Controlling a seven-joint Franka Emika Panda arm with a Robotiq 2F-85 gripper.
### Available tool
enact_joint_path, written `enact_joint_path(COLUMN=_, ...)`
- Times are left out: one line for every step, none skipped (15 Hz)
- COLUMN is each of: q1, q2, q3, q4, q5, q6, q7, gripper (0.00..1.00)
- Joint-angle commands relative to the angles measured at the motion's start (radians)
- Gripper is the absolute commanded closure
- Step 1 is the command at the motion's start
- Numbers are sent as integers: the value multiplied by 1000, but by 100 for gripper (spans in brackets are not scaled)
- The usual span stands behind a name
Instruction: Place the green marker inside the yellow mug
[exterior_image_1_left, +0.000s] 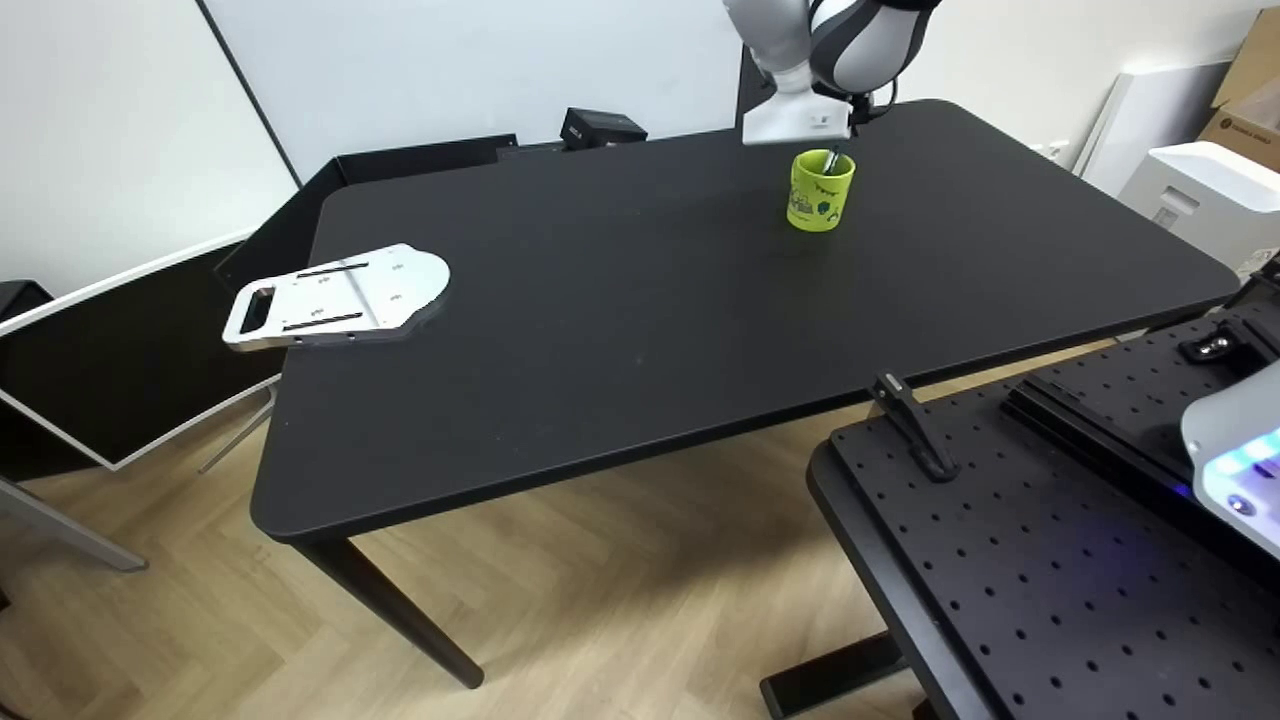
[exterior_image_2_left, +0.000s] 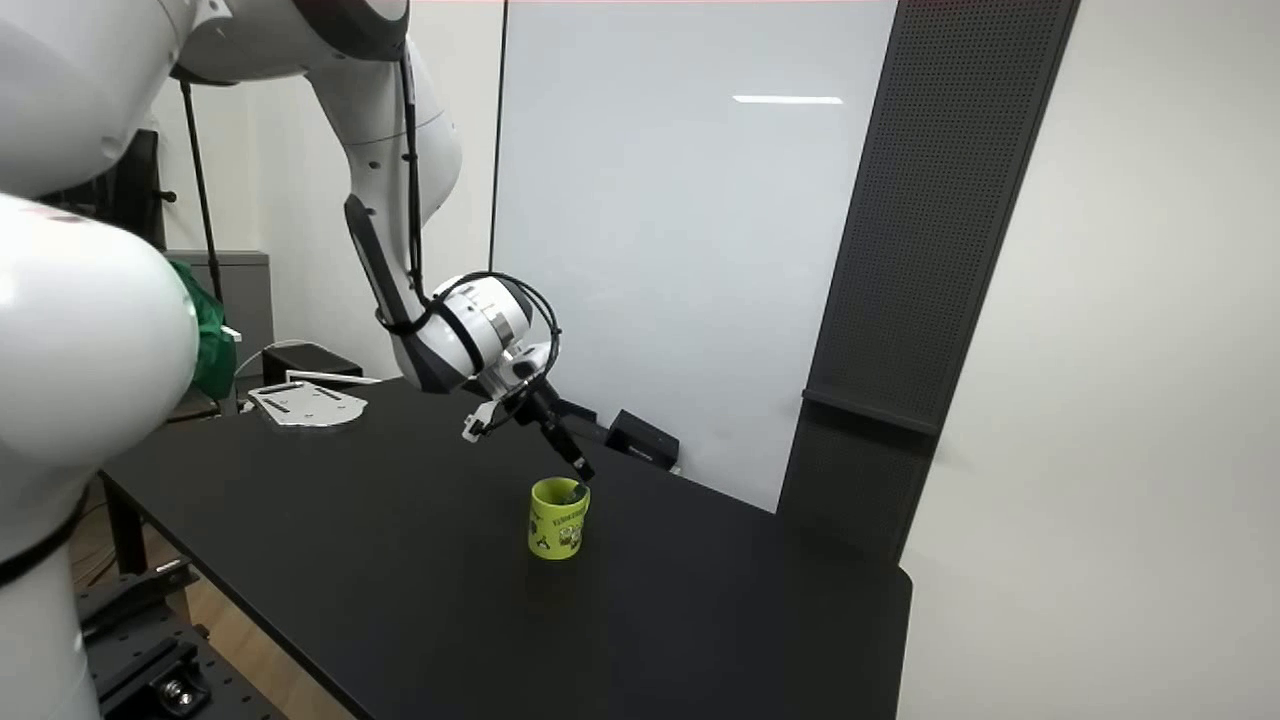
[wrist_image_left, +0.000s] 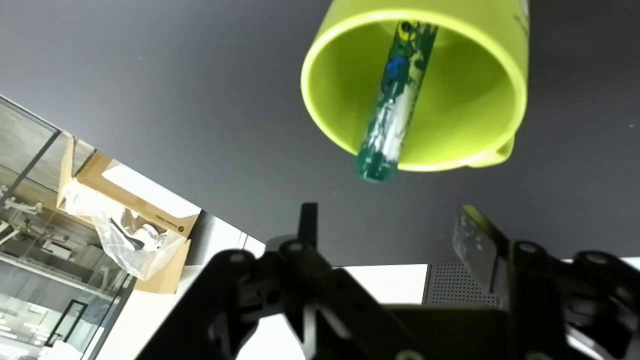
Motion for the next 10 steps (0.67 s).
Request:
enact_joint_path(q1=-106, q2=-121, q3=80, q4=-25, q5=-71, q6=-36, q7=60, gripper=1)
enact_joint_path(q1=-140, q2=-146, q3=105, q4=-29, q5=-75, q6=-40, q7=54, gripper=0)
enact_joint_path(q1=-171, q2=-164, q3=129, q4=-30, q5=-72, q6=-43, q7=45, gripper=0)
enact_joint_path(q1=-199, q2=-179, q3=151, q4=-31, q5=-71, q6=-51, q7=33, gripper=0)
enact_joint_path(q1=-212, q2=-134, q3=176, q4=4, q5=-89, q6=-61, q7=31, gripper=0)
enact_joint_path(q1=-234, q2=-151, q3=190, q4=1, q5=-87, q6=-63, q7=28, gripper=0)
enact_joint_path(q1=-246, q2=-161, q3=198, q4=-3, q5=-85, q6=-62, q7=26, gripper=0)
enact_joint_path(q1=-252, q2=-166, q3=201, q4=-6, q5=-84, q6=-61, q7=25, gripper=0)
enact_joint_path(q1=-252, q2=-166, q3=203, q4=-8, q5=-84, q6=-61, q7=25, gripper=0)
enact_joint_path(q1=-252, q2=-166, q3=205, q4=-10, q5=-83, q6=-61, q7=25, gripper=0)
